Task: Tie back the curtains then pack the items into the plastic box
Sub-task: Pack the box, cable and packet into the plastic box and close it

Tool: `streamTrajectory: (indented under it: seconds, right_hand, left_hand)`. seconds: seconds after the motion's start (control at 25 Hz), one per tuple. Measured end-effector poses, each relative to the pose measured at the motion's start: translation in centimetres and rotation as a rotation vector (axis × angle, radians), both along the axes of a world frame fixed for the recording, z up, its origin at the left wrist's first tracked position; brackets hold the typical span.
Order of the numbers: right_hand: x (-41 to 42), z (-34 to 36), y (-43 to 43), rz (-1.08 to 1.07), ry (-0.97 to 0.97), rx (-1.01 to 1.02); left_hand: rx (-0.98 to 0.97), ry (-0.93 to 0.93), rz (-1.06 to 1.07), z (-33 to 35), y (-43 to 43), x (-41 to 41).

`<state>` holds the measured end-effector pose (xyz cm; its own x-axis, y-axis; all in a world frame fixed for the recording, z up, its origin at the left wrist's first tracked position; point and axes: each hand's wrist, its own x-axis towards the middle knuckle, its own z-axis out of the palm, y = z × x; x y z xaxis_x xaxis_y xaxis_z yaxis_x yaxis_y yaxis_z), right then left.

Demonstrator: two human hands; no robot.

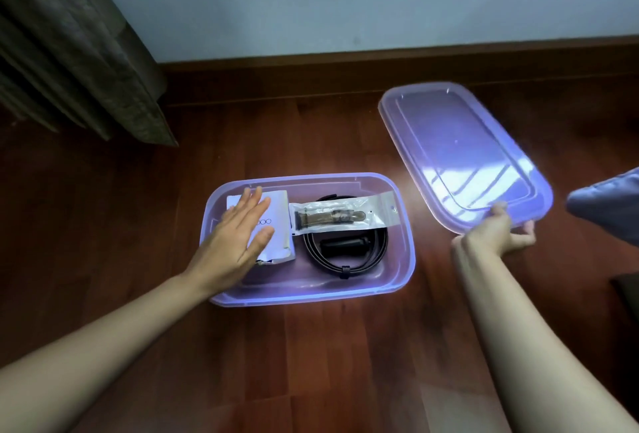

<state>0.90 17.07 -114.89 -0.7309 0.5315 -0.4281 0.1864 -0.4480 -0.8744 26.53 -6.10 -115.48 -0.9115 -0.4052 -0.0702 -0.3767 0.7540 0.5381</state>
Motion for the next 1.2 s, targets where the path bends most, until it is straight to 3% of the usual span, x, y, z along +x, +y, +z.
streamTrajectory:
  seconds: [0.12,0.2,0.28,0.32,0.44,0.6,0.68,1.0,1.2]
  right_hand:
    - [-0.4,1.2,-0.2,0.248,0.065,-0.133]
    - [0.1,2.1,-0.8,0.532,0.038,-0.099]
    - [1.5,2.6,-1.5,0.792,-0.021,-0.034]
    - [2.0,2.5,-1.6,0.875,-0.053,-0.017]
    - [3.7,1.9,-1.7,0.994,-0.085,0.078]
    - [5.9,0.8,-1.7,1.179,0.065,0.690]
    - [6.5,0.2,-1.6,1.233,0.081,0.782]
    - [6.8,-0.4,-1.6,1.248,-0.022,0.806]
    - [7.5,-1.0,-1.3,1.299,-0.035,0.914]
  left_hand:
    - [0.431,0.223,0.310,1.9,-0.9,-2.4]
    - [0.887,0.376,0.544,3.8,-2.3,-3.8]
    - [1.099,0.474,0.648,5.1,-3.6,-3.9]
    - [1.087,0.448,0.642,5.3,-3.5,-3.7]
    - [0.759,0.250,0.630,3.1,-2.0,-1.0]
    - [0.458,0.117,0.698,0.1,0.0,2.9]
    - [0.382,0.110,0.711,-0.1,0.8,3.7]
    - [0.257,0.156,0.814,0.7,1.3,3.4]
    - [0.520,0.182,0.853,-0.7,0.3,2.8]
